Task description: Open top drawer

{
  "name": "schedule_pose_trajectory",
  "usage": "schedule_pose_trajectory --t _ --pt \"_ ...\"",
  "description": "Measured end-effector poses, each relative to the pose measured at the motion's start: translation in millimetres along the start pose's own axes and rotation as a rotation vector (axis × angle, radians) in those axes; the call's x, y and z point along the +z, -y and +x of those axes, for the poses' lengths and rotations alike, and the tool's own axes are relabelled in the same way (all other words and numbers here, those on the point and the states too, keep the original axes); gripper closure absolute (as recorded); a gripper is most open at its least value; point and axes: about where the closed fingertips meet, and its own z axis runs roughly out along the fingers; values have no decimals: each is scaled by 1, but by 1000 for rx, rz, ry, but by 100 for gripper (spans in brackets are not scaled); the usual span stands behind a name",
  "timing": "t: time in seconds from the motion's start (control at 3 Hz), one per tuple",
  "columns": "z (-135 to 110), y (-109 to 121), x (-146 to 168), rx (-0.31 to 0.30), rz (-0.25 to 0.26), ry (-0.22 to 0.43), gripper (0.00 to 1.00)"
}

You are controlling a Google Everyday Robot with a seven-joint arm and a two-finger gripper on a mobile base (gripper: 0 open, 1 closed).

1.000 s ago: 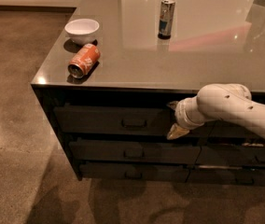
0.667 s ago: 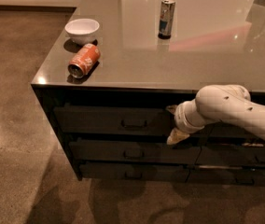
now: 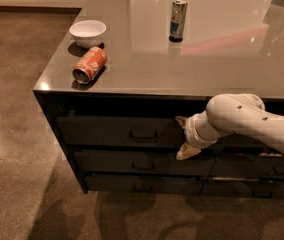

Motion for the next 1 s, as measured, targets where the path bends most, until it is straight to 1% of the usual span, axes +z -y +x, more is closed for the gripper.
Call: schedule_pose_trajectory --t 0.33,0.67,1.0 --pt "0 0 0 0 -1 0 33" --pt "9 -12 -18 24 7 11 15" --pt "9 -11 -18 24 7 11 0"
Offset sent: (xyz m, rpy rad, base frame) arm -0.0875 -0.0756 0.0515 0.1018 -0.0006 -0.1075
